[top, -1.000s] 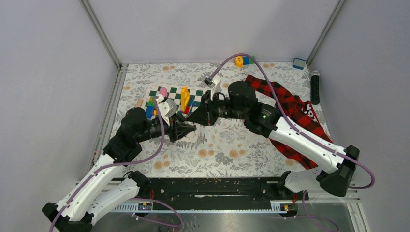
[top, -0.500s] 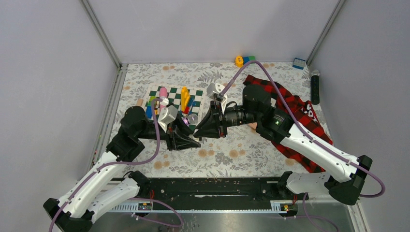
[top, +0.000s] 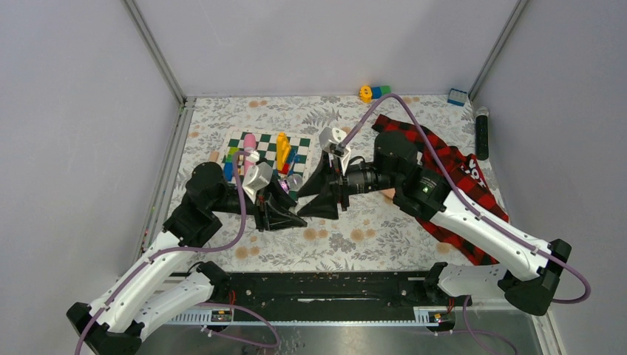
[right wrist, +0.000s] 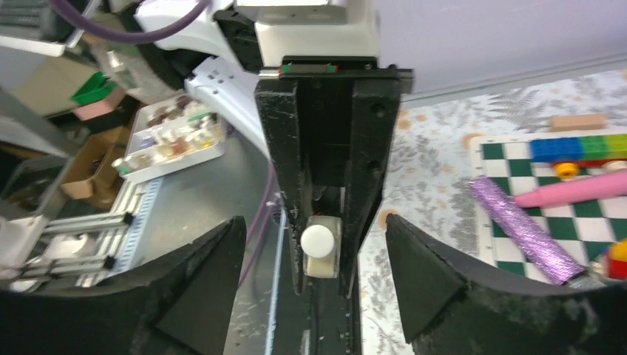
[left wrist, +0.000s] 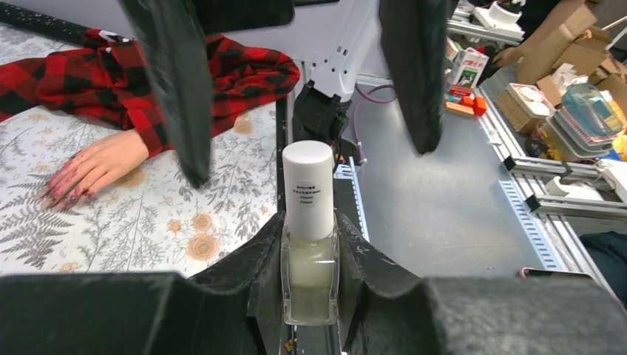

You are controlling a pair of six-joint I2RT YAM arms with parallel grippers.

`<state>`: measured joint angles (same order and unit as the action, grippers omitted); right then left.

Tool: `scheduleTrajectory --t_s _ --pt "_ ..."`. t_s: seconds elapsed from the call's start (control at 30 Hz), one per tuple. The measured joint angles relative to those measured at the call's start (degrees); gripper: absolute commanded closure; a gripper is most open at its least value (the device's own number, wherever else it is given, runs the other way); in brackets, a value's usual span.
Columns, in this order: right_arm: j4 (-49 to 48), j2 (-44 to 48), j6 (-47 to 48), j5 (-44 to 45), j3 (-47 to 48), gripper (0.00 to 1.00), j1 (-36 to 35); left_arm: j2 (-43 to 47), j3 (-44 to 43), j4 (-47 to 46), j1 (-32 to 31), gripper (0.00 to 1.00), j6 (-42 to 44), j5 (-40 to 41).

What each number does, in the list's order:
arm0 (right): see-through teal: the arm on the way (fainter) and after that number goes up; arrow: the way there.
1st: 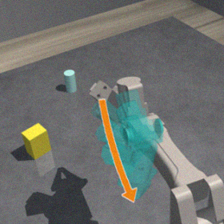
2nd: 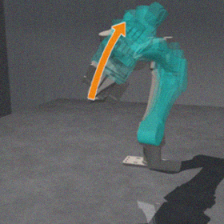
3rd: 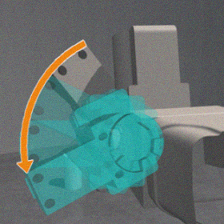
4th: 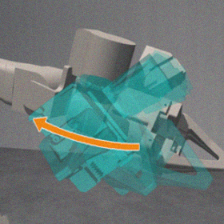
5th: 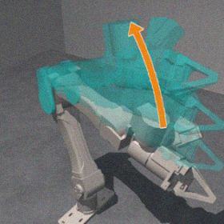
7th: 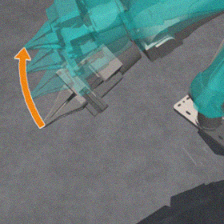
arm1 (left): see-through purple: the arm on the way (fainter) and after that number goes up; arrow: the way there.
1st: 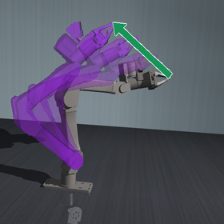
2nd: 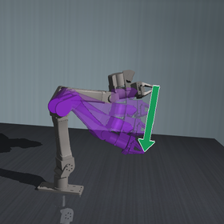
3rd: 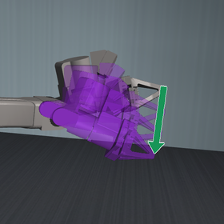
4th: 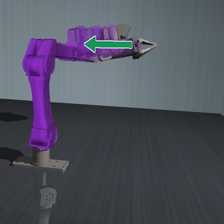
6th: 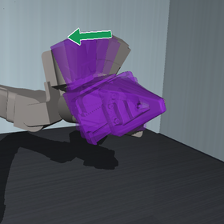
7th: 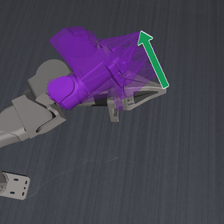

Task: Paint the nails
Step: Unscrew the nail polish bottle.

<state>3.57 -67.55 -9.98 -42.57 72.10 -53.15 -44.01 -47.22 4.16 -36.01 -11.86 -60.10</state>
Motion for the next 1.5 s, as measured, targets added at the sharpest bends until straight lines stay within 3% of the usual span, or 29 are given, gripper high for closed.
scheduleTrajectory --t_s 0.1,0.33,0.53,0.87,1.07,1.5 --pt "1.2 2.1 -0.7 6.4 0.0 0.17 0.0 0.2 0.0 1.2 0.0 1.00 1.4 2.1" --pt "2.7 5.0 -4.4 21.2 0.0 0.21 0.3 4.2 0.0 3.7 0.0 1.00 4.2 13.6" --pt "5.8 4.4 -14.1 33.5 0.0 0.37 0.7 4.9 0.0 5.3 0.0 1.00 4.3 25.7" --pt "2.9 -0.5 -23.0 33.6 0.0 0.44 -0.6 3.0 0.0 7.0 0.0 1.00 3.9 31.4" --pt "2.7 -3.7 -24.4 33.4 0.2 0.52 -3.0 3.0 0.0 7.2 0.0 1.00 3.8 32.0" --pt "1.6 -4.8 -24.9 33.3 1.7 0.58 -3.4 2.5 0.0 8.3 0.0 1.00 3.8 32.0"
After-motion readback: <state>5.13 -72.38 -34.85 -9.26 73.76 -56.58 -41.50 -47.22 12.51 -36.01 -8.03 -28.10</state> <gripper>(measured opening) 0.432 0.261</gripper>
